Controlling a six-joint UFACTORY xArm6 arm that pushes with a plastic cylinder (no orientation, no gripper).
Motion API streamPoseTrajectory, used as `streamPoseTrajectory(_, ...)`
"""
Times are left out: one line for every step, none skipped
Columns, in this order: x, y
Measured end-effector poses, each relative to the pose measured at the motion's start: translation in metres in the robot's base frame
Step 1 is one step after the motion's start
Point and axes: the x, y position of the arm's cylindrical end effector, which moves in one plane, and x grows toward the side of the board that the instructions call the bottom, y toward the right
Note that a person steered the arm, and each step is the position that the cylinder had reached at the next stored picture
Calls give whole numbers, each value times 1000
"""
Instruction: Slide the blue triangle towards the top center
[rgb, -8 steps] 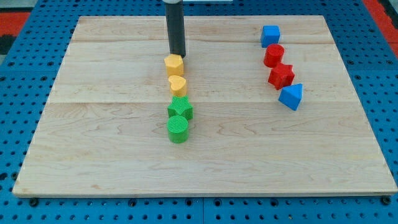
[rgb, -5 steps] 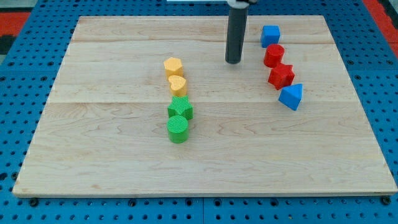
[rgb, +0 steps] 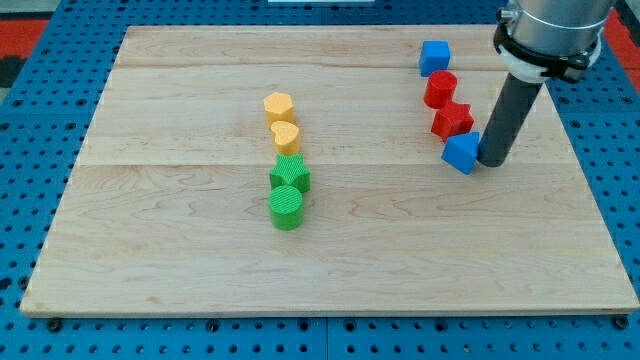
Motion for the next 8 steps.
streamPoseTrajectory(-15, -51)
streamPoseTrajectory(-18, -97)
streamPoseTrajectory(2, -107)
streamPoseTrajectory(-30, -126)
streamPoseTrajectory(-65, -131)
streamPoseTrajectory(-87, -129)
streamPoseTrajectory(-119, -129)
streamPoseTrajectory(-143, -124)
